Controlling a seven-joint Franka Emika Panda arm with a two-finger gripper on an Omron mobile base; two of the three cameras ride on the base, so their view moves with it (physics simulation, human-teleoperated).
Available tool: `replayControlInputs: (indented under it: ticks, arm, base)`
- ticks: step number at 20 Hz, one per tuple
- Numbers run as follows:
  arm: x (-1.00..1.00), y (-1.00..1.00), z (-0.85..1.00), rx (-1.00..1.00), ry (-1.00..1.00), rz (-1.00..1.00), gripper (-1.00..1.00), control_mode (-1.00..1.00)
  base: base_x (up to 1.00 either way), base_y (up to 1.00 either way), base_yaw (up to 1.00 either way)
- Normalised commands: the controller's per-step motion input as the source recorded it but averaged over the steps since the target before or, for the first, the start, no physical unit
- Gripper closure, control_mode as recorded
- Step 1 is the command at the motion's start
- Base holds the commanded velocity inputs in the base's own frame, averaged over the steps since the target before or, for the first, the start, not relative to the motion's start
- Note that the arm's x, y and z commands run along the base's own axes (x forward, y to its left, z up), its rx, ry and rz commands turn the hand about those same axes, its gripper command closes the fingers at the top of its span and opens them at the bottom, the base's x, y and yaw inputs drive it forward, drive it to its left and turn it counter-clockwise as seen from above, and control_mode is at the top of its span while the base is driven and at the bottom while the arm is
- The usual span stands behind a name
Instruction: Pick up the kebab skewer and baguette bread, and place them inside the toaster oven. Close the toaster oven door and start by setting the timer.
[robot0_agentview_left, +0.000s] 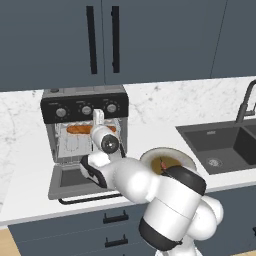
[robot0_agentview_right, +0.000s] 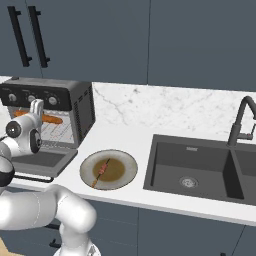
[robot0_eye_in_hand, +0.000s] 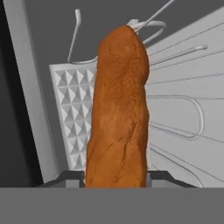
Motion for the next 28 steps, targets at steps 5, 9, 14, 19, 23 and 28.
replayControlInputs:
  ticks: [5,9,14,19,23,28]
  arm:
    - [0.00,0.00,0.00,0.00,0.00,0.00,-1.00,-1.00]
    - [0.00,0.00,0.00,0.00,0.01,0.00,-1.00,-1.00]
    - [0.00,0.00,0.00,0.00,0.07,0.00,-1.00,-1.00]
    - [0.00,0.00,0.00,0.00,0.08,0.00,-1.00,-1.00]
    - [0.00,-0.01,0.00,0.00,0.04,0.00,-1.00,-1.00]
    - [-0.38,-0.08,0.13,0.00,0.06,0.01,-1.00,-1.00]
  base:
    - [0.00,0.00,0.00]
    - [0.00,0.00,0.00]
    - [0.00,0.00,0.00]
    - [0.00,0.00,0.00]
    - [0.00,0.00,0.00]
    - [0.00,0.00,0.00]
